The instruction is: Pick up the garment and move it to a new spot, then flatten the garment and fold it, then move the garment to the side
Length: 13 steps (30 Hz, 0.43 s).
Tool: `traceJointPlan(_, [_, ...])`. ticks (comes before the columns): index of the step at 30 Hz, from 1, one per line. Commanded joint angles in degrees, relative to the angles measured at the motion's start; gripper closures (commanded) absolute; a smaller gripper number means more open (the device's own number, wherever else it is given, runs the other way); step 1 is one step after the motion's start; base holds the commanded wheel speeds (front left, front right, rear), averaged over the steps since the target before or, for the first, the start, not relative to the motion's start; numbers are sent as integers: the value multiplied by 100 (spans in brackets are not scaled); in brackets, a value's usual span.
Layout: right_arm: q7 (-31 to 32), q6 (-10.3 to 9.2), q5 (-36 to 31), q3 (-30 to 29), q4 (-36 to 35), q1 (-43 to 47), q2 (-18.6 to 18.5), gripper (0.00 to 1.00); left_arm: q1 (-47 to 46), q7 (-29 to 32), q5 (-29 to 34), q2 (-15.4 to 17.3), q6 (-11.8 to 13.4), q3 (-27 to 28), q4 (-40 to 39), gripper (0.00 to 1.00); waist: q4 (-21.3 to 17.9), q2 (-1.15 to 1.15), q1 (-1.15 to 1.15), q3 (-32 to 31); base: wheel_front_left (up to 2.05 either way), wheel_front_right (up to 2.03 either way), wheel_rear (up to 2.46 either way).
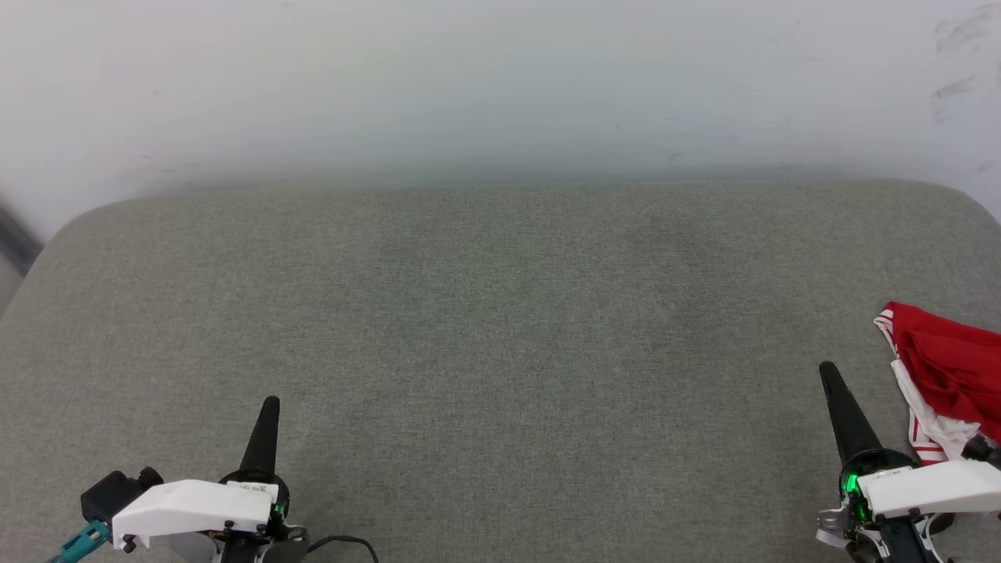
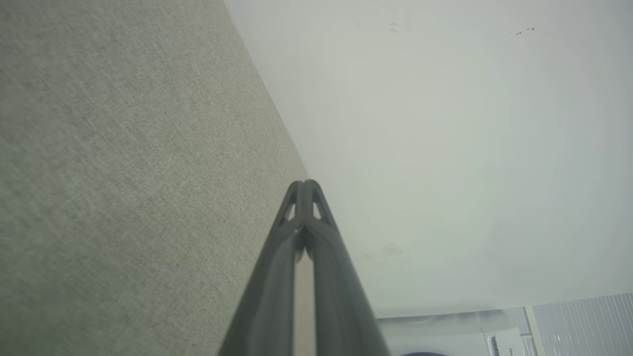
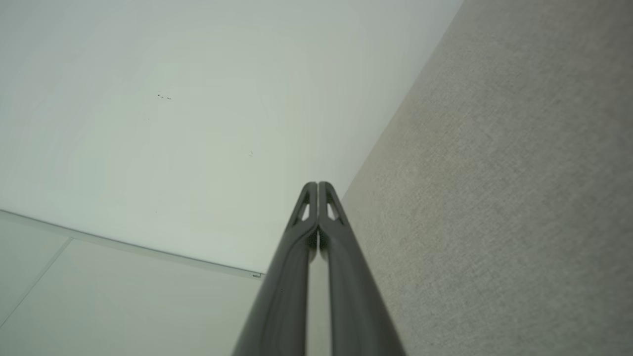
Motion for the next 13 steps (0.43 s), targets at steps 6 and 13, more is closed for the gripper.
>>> traceJointPlan(6, [40, -1, 384, -32, 60, -156, -29, 100, -138, 98, -348, -23, -62, 63, -13, 100, 11, 0, 0, -1, 0, 0, 0])
traceJointPlan(13, [77, -1, 727, -59, 144, -207, -20, 100, -180, 189, -675, -45, -90, 102, -2, 100, 23, 0, 0, -2, 0, 0, 0])
